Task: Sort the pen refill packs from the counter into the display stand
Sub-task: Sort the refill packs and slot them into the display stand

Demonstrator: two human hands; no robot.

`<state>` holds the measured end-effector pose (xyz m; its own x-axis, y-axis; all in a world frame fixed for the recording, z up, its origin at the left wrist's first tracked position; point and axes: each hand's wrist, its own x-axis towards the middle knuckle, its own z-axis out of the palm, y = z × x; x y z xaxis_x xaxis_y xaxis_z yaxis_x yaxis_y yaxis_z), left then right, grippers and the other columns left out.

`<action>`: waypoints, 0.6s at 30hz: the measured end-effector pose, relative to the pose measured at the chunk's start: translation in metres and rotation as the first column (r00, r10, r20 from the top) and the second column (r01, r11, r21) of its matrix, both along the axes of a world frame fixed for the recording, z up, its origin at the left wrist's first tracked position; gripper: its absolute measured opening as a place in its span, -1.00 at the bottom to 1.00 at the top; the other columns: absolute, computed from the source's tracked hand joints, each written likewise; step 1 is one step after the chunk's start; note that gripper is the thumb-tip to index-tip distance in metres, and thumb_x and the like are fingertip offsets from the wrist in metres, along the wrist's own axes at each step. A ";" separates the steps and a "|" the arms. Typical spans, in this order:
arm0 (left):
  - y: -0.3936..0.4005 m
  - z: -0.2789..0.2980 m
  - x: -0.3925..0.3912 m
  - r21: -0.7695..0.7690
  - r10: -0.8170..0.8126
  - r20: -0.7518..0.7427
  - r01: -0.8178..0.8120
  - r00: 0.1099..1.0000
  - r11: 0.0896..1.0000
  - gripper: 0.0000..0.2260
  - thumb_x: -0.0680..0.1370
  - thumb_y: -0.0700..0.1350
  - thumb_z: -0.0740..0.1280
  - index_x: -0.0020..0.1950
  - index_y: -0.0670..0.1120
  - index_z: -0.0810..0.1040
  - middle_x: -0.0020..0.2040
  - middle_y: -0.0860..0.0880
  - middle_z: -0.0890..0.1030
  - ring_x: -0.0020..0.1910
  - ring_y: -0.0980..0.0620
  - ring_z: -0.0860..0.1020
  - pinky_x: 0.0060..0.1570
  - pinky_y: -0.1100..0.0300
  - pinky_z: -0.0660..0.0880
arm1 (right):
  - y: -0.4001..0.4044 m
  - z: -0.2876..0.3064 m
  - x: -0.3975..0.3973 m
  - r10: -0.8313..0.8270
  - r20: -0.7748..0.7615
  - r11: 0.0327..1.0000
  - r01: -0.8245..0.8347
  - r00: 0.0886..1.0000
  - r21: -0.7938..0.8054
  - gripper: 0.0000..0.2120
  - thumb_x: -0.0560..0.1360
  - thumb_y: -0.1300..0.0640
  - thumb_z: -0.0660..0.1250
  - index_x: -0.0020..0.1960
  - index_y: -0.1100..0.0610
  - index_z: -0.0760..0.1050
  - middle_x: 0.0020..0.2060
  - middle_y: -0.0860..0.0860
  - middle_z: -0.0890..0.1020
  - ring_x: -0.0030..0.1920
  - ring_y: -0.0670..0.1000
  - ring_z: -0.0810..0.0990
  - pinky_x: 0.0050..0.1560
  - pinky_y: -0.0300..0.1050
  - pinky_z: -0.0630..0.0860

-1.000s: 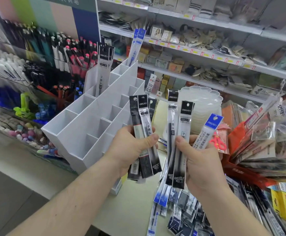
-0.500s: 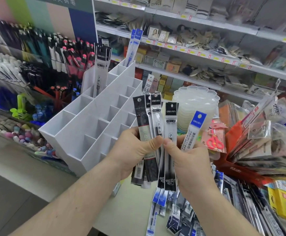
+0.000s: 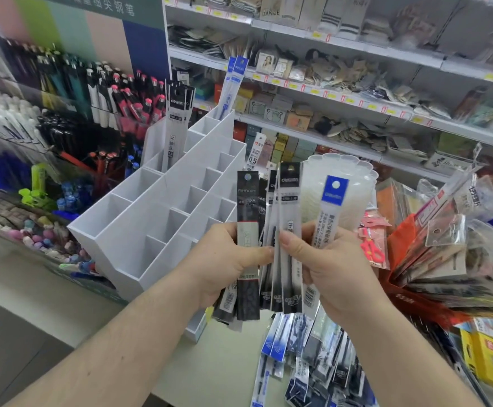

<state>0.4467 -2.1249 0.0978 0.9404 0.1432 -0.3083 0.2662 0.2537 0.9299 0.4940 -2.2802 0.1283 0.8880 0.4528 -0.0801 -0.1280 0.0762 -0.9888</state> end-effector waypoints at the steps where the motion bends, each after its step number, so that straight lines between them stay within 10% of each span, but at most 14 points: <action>1: -0.001 0.001 0.000 -0.030 -0.014 0.006 0.015 1.000 0.999 -0.77 0.49 -0.34 0.42 0.12 -0.17 0.64 0.00 -0.19 0.71 -0.01 -0.18 0.70 0.02 -0.06 0.63 | 0.002 0.000 0.000 -0.007 -0.024 1.000 0.007 1.000 -0.001 -0.88 0.46 0.37 0.39 -0.24 0.27 0.53 -0.48 0.00 0.62 -0.53 -0.14 0.55 -0.54 -0.36 0.42; 6: 0.001 0.001 -0.002 -0.240 -0.022 0.068 0.038 0.997 0.970 -0.62 0.41 -0.23 0.40 0.22 -0.23 0.59 0.10 -0.24 0.68 0.05 -0.20 0.67 0.01 -0.05 0.64 | 0.007 -0.008 0.006 -0.062 -0.019 0.997 0.061 0.998 -0.055 -0.89 0.35 0.21 0.49 -0.32 0.12 0.61 -0.40 0.12 0.56 -0.44 0.08 0.43 -0.53 -0.21 0.35; 18: 0.005 -0.002 -0.004 -0.142 -0.026 0.072 0.036 0.997 0.989 -0.60 0.39 -0.23 0.53 0.21 -0.22 0.60 0.05 -0.29 0.67 0.01 -0.26 0.65 0.10 -0.12 0.58 | 0.014 -0.015 0.005 -0.043 0.072 0.987 0.054 0.996 -0.150 -0.83 0.57 0.24 0.36 -0.20 0.20 0.58 -0.50 0.05 0.51 -0.47 -0.01 0.46 -0.32 0.00 0.43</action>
<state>0.4424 -2.1198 0.0958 0.9637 0.0729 -0.2569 0.2116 0.3783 0.9012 0.4990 -2.2661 0.1135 0.9144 0.3962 -0.0828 -0.0595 -0.0707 -0.9957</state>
